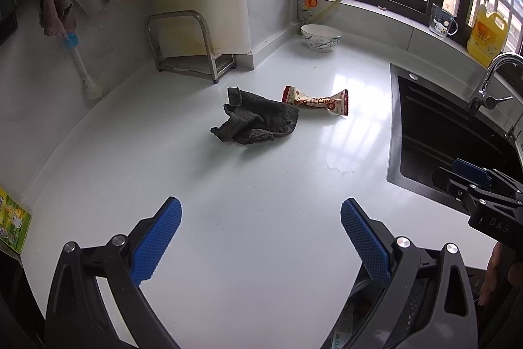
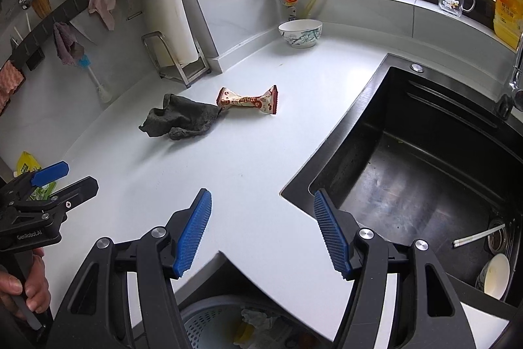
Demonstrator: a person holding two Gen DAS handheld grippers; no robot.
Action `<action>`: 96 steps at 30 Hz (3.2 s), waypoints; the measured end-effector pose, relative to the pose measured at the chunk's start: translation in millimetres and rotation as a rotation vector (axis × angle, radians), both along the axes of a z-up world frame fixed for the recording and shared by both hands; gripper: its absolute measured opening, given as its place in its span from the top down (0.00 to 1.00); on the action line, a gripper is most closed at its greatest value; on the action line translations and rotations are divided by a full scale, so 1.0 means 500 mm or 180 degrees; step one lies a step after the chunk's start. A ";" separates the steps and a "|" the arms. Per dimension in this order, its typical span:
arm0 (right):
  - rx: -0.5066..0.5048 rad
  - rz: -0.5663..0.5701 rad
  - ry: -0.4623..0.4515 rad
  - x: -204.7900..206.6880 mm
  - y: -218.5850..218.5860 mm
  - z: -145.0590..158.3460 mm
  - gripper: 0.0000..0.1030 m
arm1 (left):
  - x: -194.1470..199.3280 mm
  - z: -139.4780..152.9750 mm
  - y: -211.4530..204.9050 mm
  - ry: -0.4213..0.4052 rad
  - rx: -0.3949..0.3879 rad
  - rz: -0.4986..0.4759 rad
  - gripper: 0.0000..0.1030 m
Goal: Collect trash
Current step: 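Move both open tools back toward the wrapper and grey cloth, then grasp the red-and-white snack wrapper with the right tool while the left tool approaches the grey cloth, then grasp the grey cloth with the left tool and lift it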
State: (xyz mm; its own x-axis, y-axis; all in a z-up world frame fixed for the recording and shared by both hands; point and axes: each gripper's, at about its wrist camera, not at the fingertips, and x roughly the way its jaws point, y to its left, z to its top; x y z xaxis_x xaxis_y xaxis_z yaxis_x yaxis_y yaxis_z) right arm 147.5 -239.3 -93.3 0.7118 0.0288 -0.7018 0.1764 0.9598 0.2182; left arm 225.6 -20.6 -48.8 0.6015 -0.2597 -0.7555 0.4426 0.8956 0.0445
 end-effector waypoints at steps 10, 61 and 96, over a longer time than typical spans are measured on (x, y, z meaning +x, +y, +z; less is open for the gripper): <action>-0.0152 0.0129 0.0052 0.160 -0.016 -0.029 0.39 | 0.131 -0.045 -0.016 0.0137 -0.0047 0.0006 0.07; -0.0899 0.1047 0.0386 0.453 -0.009 -0.116 0.81 | 0.271 -0.148 -0.081 0.0426 -0.0387 0.0301 0.07; -0.0063 -0.0212 0.0129 0.095 -0.003 -0.010 0.81 | 0.304 -0.158 -0.144 0.0350 -0.0241 0.0097 0.66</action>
